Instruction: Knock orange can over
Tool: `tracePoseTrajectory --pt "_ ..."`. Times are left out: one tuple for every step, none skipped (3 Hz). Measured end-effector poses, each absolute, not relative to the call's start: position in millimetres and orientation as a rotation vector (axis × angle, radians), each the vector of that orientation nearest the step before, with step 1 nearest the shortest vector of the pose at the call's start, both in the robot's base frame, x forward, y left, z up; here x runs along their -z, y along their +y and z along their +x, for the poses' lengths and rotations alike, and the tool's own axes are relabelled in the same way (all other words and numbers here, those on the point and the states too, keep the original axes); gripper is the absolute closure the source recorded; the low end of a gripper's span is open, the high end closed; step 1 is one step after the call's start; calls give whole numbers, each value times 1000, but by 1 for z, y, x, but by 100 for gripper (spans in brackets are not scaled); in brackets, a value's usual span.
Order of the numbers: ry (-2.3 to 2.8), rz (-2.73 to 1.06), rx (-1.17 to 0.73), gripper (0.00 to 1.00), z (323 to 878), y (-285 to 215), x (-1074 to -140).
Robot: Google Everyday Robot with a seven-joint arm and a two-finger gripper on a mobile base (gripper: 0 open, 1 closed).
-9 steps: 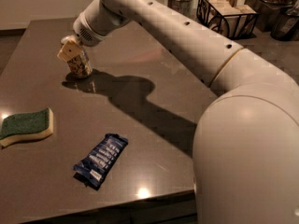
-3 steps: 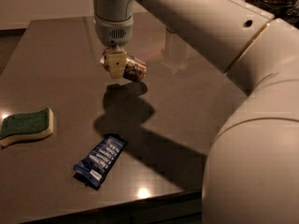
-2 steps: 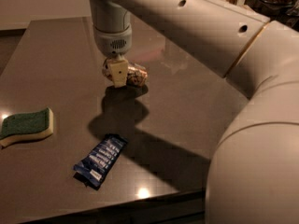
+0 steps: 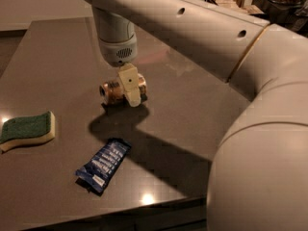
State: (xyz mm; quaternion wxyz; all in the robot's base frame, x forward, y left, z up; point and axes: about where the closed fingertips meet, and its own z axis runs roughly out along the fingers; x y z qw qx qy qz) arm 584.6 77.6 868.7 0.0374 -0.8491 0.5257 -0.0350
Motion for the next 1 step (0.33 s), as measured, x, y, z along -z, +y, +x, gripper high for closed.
tracePoseTrajectory --pt "1613 -2606 107 0 585 78 -869"
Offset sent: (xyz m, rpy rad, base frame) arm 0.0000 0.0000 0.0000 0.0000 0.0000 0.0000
